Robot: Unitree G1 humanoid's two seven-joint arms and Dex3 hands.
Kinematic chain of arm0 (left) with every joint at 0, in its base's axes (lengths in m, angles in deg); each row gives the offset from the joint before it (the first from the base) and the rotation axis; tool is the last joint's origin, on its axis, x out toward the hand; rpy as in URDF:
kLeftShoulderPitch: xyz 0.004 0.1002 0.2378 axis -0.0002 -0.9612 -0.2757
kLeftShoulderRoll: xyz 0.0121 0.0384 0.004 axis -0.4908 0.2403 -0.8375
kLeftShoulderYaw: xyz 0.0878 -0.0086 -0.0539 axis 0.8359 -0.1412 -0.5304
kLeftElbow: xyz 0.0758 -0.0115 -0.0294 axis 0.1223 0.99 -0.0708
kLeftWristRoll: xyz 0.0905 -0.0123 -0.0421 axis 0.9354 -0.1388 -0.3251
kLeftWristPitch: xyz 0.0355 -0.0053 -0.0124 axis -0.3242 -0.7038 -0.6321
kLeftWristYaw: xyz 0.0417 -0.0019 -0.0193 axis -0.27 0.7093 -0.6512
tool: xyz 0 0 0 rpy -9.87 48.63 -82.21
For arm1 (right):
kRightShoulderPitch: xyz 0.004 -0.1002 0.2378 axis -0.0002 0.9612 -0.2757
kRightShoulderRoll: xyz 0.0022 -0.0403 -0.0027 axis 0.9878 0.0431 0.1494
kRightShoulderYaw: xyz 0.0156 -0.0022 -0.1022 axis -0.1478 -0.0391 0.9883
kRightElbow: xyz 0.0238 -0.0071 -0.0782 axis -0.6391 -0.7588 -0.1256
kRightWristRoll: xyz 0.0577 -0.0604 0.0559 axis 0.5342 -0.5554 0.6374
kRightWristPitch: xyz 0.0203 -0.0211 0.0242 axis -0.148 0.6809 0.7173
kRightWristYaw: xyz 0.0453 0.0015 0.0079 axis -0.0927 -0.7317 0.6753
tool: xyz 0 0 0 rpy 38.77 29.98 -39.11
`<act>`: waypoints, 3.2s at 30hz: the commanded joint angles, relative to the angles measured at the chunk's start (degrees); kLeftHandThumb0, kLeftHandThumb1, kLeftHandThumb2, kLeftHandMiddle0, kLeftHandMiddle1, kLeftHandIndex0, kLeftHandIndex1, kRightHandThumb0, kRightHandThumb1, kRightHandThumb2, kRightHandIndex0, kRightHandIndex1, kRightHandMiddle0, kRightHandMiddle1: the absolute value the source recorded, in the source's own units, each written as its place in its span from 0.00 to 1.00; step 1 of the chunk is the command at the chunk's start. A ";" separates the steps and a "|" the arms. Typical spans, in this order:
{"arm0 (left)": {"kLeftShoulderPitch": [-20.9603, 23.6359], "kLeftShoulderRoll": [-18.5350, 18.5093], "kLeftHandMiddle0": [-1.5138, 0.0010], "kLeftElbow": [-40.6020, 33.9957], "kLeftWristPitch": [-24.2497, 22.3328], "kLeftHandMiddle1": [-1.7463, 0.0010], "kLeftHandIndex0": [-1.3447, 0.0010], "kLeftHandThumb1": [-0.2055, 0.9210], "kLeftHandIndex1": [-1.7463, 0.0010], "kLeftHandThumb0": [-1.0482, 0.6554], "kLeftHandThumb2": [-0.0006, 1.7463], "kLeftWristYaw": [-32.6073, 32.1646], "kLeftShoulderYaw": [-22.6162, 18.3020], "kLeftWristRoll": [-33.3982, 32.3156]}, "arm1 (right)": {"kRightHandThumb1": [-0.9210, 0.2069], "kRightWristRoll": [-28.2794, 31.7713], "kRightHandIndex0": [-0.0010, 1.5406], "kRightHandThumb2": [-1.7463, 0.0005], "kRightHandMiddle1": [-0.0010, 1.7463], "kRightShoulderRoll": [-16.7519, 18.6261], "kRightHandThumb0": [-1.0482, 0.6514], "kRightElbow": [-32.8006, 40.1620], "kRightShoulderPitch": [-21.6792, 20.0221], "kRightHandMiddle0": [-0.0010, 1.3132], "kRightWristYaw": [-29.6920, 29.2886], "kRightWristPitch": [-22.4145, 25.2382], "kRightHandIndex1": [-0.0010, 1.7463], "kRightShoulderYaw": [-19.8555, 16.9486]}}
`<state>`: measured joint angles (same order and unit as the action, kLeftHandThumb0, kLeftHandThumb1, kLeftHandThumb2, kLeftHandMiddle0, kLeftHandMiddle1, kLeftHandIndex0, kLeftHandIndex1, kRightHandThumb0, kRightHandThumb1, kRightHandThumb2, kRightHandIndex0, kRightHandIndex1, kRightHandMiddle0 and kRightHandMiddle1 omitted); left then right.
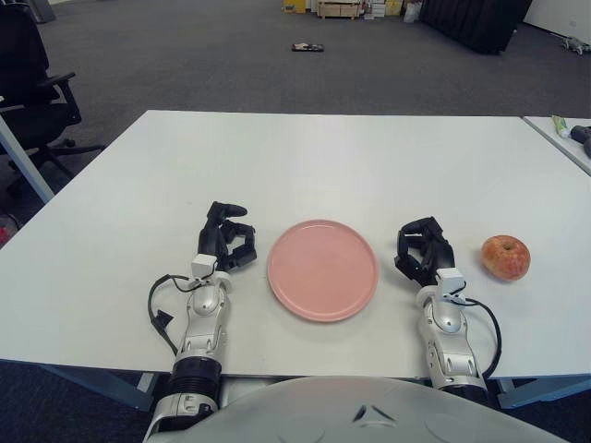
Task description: Put the apple into the plate.
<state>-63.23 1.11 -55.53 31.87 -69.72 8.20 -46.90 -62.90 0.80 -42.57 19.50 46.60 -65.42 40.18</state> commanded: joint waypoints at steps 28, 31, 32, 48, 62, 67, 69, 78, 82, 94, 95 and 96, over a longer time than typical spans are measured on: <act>-0.07 0.07 0.61 0.26 -0.17 0.15 0.68 0.55 0.00 0.61 0.65 -0.14 0.18 0.77 | 0.16 -17.71 0.38 0.55 1.00 -2.82 0.40 -7.52 -0.91 0.23 -17.03 -16.96 0.89 0.92; -0.03 0.12 0.60 0.37 -0.09 0.16 0.69 0.55 0.00 0.61 0.65 -0.20 0.21 0.85 | 0.06 -22.81 0.33 0.65 1.00 -4.52 0.41 -8.84 -1.49 0.18 -21.77 -19.48 0.82 1.70; -0.03 0.13 0.60 0.39 -0.08 0.16 0.69 0.55 0.00 0.61 0.65 -0.22 0.22 0.88 | 0.04 -23.93 0.30 0.66 1.00 -4.97 0.41 -9.25 -1.66 0.17 -22.81 -19.90 0.80 1.92; 0.11 0.27 0.60 0.52 -0.41 0.15 0.70 0.55 0.00 0.61 0.64 -0.32 0.22 1.17 | 0.10 -47.71 0.00 0.68 0.28 -11.11 0.11 -4.13 -1.61 0.00 -44.03 -1.80 0.03 4.06; 0.09 0.18 0.62 0.57 -0.45 0.15 0.69 0.57 0.00 0.61 0.63 -0.33 0.30 1.43 | 0.17 -49.53 0.00 0.76 0.00 -12.94 0.06 -3.98 -2.52 0.00 -48.14 13.61 0.00 2.86; 0.01 0.17 0.62 0.55 -0.35 0.15 0.69 0.57 0.00 0.61 0.63 -0.11 0.25 1.18 | 0.17 -49.03 0.00 0.78 0.00 -14.14 0.05 -5.92 -3.54 0.00 -50.11 16.26 0.00 2.00; -0.02 0.15 0.62 0.60 -0.27 0.15 0.68 0.57 0.00 0.61 0.63 0.16 0.20 0.90 | 0.18 -49.10 0.00 0.78 0.00 -14.34 0.04 -6.05 -3.79 0.00 -50.74 17.63 0.00 1.90; -0.11 0.12 0.62 0.71 0.12 0.16 0.68 0.57 0.00 0.61 0.63 0.50 0.17 0.57 | 0.14 -51.97 0.00 0.82 0.00 -12.63 0.01 9.85 2.31 0.00 -51.02 27.32 0.00 -1.94; -0.14 0.12 0.62 0.72 0.21 0.16 0.68 0.57 0.00 0.61 0.63 0.51 0.17 0.60 | 0.13 -50.62 0.00 0.84 0.00 -13.29 0.00 1.18 -1.46 0.00 -57.79 26.80 0.00 -2.64; -0.21 0.03 0.61 0.32 -0.88 0.16 0.69 0.57 0.00 0.61 0.63 -0.71 0.45 2.04 | 0.11 -44.66 0.00 0.85 0.00 -15.16 0.00 -11.86 -7.72 0.00 -61.63 28.79 0.00 -5.25; -0.17 0.06 0.61 0.41 -0.74 0.16 0.69 0.57 0.00 0.61 0.63 -0.60 0.44 1.92 | 0.11 -43.90 0.00 0.86 0.00 -14.86 0.00 -11.71 -7.99 0.00 -59.56 30.63 0.00 -5.62; -0.14 0.08 0.61 0.47 -0.64 0.15 0.69 0.57 0.00 0.61 0.63 -0.51 0.44 1.81 | 0.11 -43.34 0.00 0.86 0.00 -14.64 0.00 -11.55 -8.18 0.00 -58.04 32.00 0.00 -5.85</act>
<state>-63.42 1.41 -55.66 31.82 -69.87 8.67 -45.37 -108.37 -13.86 -53.40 12.65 -14.70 -36.58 35.39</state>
